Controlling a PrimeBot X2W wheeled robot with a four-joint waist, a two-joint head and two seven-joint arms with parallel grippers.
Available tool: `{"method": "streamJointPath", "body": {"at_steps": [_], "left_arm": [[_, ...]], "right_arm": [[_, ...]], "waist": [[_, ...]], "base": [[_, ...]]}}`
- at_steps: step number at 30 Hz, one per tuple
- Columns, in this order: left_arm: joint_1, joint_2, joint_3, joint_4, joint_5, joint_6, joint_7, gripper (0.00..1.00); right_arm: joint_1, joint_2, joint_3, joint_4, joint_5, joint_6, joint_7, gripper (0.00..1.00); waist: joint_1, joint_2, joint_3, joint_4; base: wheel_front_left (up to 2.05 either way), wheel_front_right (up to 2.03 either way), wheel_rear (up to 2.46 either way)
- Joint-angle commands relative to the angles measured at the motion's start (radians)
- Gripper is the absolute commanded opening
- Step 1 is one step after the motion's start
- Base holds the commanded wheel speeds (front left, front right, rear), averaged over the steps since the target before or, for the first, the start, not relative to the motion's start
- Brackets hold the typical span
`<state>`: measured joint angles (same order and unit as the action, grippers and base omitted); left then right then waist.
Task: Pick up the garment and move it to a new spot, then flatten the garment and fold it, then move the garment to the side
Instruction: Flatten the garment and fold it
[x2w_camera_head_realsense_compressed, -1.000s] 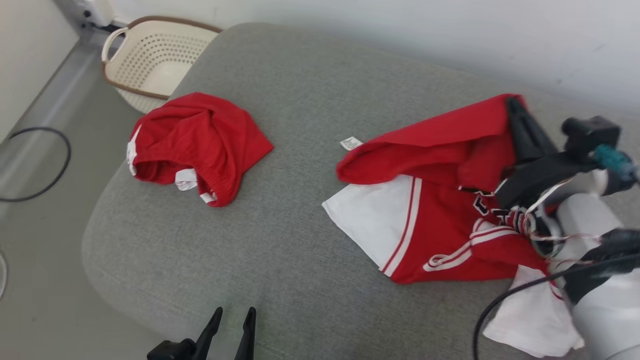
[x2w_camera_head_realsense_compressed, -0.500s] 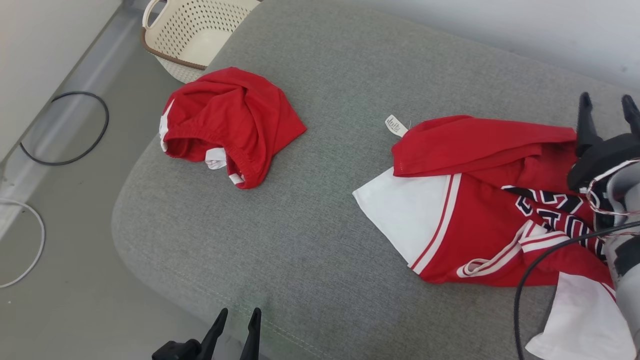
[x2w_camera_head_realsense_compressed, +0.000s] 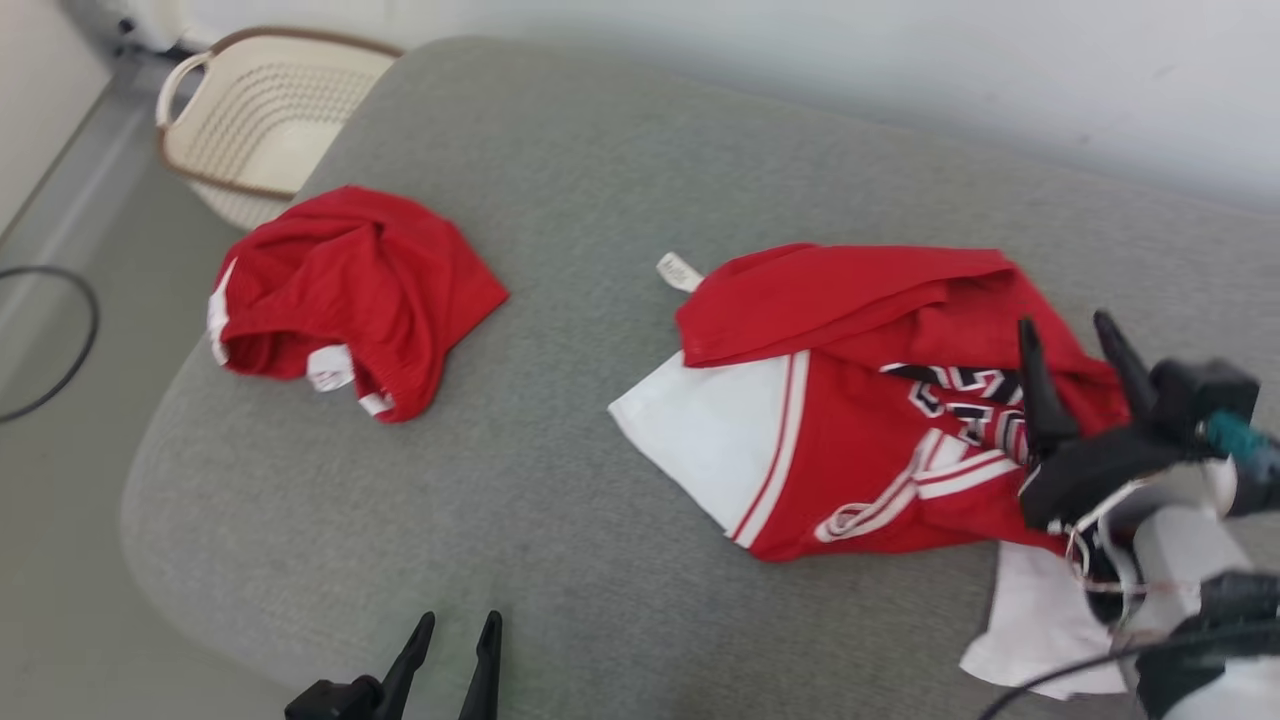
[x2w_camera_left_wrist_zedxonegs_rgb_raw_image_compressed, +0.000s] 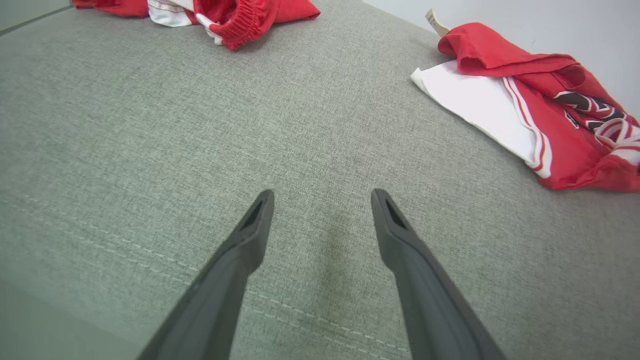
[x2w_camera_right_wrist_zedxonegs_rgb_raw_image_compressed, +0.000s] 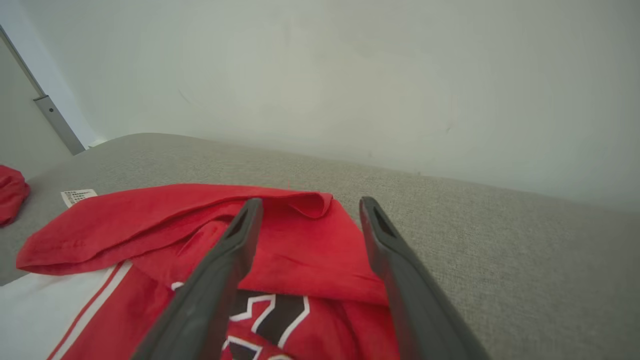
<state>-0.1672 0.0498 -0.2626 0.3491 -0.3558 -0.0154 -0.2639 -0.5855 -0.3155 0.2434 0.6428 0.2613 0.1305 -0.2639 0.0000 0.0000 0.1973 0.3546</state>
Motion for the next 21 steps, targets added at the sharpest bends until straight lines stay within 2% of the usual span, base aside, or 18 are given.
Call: {"method": "streamJointPath", "body": {"at_steps": [1, 10, 21], "left_arm": [[0.014, 0.001, 0.008, 0.007, 0.014, -0.002, -0.001, 1.0], [0.051, 0.002, 0.025, 0.023, 0.029, -0.012, -0.001, 1.0], [0.071, 0.001, 0.027, 0.033, 0.038, -0.024, -0.001, 1.0]], "right_arm": [[0.034, 0.003, 0.002, -0.022, 0.012, 0.0, 0.0, 1.0], [0.237, 0.042, -0.017, -0.129, 0.048, 0.0, 0.0, 1.0], [0.354, 0.069, -0.023, -0.108, 0.074, 0.0, 0.0, 1.0]], "waist": [[0.0, 0.0, -0.049, -0.06], [0.0, 0.0, -0.087, -0.122], [0.0, 0.0, -0.096, -0.132]], "base": [[0.0, 0.0, 0.0], [0.0, 0.0, 0.0], [0.0, 0.0, 0.0]]}}
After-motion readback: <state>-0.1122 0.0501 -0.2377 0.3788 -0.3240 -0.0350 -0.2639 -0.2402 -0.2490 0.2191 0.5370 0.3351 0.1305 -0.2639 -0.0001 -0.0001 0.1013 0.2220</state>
